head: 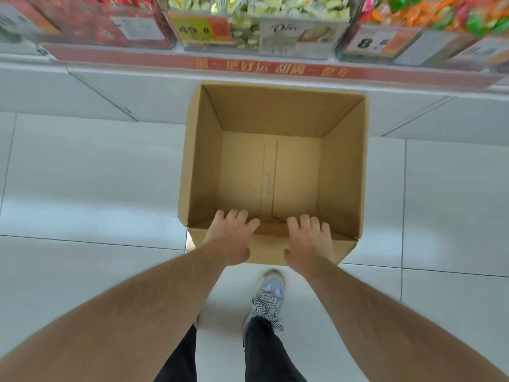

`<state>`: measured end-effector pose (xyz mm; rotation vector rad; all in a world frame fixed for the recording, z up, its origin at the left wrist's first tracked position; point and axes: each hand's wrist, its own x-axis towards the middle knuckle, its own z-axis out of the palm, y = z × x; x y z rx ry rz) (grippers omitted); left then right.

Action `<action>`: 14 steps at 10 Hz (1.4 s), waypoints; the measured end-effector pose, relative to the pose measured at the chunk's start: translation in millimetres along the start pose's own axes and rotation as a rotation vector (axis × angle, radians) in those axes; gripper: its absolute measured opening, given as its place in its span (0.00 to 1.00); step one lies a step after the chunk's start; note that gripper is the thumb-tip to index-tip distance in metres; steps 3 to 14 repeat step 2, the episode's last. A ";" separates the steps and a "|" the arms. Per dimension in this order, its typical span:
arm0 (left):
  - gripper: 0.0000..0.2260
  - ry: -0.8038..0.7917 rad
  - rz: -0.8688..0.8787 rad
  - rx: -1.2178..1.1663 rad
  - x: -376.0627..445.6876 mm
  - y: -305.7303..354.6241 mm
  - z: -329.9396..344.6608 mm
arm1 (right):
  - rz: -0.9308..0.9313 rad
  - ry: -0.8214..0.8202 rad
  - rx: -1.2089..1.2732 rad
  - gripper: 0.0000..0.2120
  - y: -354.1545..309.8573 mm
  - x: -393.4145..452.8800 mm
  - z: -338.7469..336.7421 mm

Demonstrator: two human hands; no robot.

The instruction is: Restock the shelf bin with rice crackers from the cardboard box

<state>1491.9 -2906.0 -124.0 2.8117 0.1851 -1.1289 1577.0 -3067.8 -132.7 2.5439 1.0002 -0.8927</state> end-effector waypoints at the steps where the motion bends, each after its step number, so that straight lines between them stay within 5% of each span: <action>1: 0.32 -0.012 -0.003 -0.084 -32.6 7.2 -39.2 | -0.011 -0.027 0.072 0.29 1.2 -30.5 -49.5; 2: 0.29 -0.007 -0.007 -0.112 -67.7 11.5 -87.9 | -0.070 -0.010 0.110 0.32 5.8 -60.8 -98.3; 14: 0.29 -0.007 -0.007 -0.112 -67.7 11.5 -87.9 | -0.070 -0.010 0.110 0.32 5.8 -60.8 -98.3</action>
